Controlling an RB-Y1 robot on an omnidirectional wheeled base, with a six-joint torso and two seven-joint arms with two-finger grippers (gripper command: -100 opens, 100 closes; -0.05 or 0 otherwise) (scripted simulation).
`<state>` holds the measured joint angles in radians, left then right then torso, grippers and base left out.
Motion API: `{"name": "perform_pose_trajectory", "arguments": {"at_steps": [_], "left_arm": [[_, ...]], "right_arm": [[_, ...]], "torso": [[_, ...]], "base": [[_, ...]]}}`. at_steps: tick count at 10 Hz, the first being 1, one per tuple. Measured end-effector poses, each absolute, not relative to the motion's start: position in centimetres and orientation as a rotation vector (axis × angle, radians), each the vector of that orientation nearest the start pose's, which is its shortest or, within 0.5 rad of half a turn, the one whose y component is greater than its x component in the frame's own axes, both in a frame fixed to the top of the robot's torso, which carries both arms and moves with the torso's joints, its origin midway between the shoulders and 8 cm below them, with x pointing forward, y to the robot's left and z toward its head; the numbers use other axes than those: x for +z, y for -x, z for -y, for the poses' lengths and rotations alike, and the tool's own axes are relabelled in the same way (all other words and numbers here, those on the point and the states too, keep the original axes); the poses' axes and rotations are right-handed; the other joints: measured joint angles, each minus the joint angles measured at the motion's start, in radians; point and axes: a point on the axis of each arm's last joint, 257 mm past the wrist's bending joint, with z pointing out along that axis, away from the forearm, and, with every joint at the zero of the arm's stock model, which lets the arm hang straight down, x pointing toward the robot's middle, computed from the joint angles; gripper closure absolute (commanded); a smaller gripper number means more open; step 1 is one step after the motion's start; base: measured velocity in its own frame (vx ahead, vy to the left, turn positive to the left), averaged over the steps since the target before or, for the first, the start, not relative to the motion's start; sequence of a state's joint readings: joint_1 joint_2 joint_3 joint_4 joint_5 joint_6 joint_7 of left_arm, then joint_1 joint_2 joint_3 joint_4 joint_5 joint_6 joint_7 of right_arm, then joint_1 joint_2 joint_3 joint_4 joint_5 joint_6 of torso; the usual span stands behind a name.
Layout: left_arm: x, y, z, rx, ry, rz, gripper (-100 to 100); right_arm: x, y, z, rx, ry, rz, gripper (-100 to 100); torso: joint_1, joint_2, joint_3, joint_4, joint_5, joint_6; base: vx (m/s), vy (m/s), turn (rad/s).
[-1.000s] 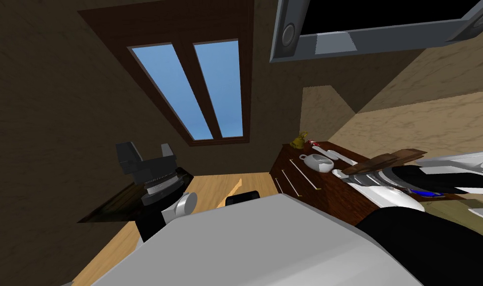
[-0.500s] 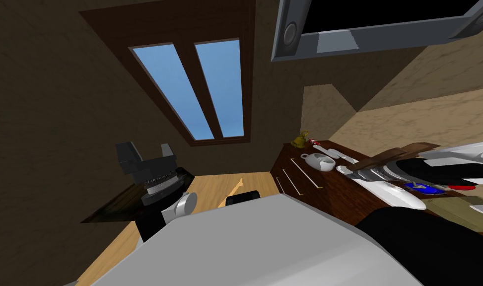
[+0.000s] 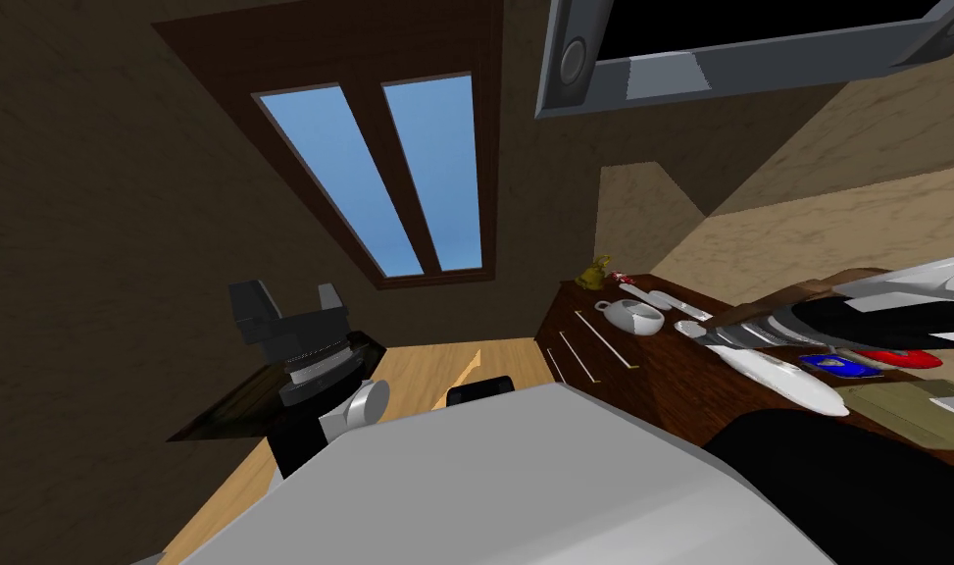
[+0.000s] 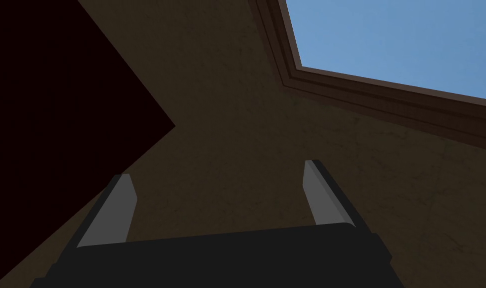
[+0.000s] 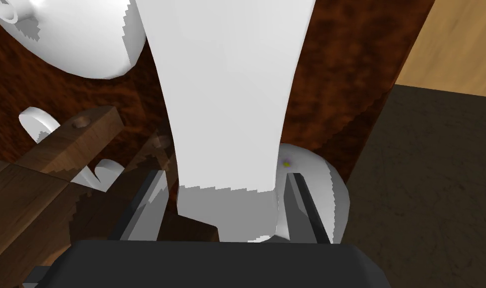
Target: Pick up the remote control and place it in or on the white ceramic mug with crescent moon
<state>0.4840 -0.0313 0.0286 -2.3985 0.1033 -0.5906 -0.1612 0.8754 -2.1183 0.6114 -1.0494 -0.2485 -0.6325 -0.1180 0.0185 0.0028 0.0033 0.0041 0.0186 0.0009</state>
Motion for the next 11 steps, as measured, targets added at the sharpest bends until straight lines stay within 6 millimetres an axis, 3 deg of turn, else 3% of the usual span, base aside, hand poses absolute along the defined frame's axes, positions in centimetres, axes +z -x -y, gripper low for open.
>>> {"name": "perform_pose_trajectory", "arguments": {"at_steps": [6, 11], "left_arm": [[9.5, -29.4, -29.4, -1.23, 0.511, -0.401, 0], [9.5, -29.4, -29.4, -1.23, 0.511, -0.401, 0]], "right_arm": [[-13.7, -15.8, 80.1, -0.548, -0.237, -2.857, 100], [-13.2, -19.5, 77.3, -0.466, -0.189, -2.867, 100]], "torso": [[0.003, -0.001, 0.0, 0.0, 0.005, -0.001], [0.001, -0.009, -0.005, -0.001, 0.005, -0.006]], "base": [[0.015, 0.001, -0.035], [0.084, -0.061, -0.06]]}}
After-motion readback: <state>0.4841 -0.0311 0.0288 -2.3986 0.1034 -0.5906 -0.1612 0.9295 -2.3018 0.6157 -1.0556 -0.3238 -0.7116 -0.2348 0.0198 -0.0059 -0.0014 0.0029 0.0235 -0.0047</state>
